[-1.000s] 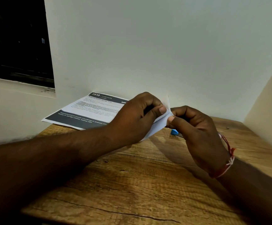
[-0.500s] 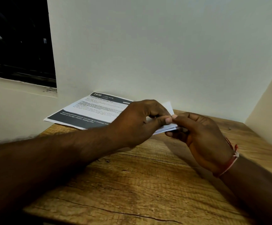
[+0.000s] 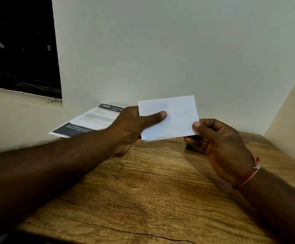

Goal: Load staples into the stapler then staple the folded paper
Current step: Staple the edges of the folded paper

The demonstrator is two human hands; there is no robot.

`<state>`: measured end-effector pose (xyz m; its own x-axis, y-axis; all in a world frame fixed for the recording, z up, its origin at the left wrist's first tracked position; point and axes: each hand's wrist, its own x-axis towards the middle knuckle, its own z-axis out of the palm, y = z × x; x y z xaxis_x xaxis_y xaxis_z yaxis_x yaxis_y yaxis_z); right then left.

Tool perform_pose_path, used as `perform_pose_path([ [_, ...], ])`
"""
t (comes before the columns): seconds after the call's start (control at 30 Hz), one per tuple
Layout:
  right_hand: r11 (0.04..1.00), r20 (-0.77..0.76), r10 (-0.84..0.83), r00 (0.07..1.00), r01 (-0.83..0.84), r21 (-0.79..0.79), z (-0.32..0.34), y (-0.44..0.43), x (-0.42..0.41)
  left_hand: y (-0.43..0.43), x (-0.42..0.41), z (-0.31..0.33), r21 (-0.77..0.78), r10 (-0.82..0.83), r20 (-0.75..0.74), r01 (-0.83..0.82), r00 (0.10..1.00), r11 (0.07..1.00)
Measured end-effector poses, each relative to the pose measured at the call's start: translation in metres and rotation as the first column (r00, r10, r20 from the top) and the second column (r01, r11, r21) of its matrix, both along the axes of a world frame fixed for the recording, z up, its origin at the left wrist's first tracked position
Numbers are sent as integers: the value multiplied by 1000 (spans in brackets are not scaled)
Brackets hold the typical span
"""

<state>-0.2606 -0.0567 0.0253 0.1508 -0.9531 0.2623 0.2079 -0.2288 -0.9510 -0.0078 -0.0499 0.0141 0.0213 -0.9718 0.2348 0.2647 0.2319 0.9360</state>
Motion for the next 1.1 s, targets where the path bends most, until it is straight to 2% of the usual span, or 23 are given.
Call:
perform_pose_path([
  [0.13,995,-170,-95,981,88,-48,-1,-3,-4,2,0,-4,-86,49,162,-35,986,996],
  [0.23,990,-188,-132,973,121,-70,-1,-7,-8,2,2,-3,-145,146,333,-102,932,984],
  [0.4,979,-184,-185,965,164,-122,-4,-17,-14,1,5,-5,-107,112,413,-74,904,992],
  [0.5,948,-277,-293,915,239,-212,-3,-26,-25,-4,7,-5,-118,180,386,-145,905,982],
  [0.57,935,-404,-338,850,256,-245,-1,-33,-34,-7,10,-4,-146,241,358,-201,902,969],
  [0.63,960,-596,-276,754,190,-205,-3,-41,-45,-8,13,-4,-156,259,308,-220,915,963],
  [0.7,982,-825,-186,534,103,-155,-7,-44,-48,-9,15,-5,-156,265,290,-228,920,961],
  [0.73,983,-890,-185,417,79,-167,-11,-45,-48,-10,16,-6,-155,268,291,-231,919,960],
  [0.77,976,-915,-215,341,65,-205,-14,-46,-46,-11,16,-6,-158,270,292,-232,918,960],
  [0.8,967,-915,-254,314,64,-247,-16,-48,-45,-11,15,-7,-161,270,294,-231,917,960],
  [0.93,957,-867,-285,409,66,-283,-19,-42,-37,-10,12,-7,-174,281,256,-241,925,955],
  [1.03,975,-694,-179,698,31,-221,-19,-28,-26,-8,9,-7,-201,298,230,-255,926,946],
  [1.1,989,-572,-46,819,-41,-140,-19,-18,-14,-8,8,-8,-232,339,246,-285,908,930],
])
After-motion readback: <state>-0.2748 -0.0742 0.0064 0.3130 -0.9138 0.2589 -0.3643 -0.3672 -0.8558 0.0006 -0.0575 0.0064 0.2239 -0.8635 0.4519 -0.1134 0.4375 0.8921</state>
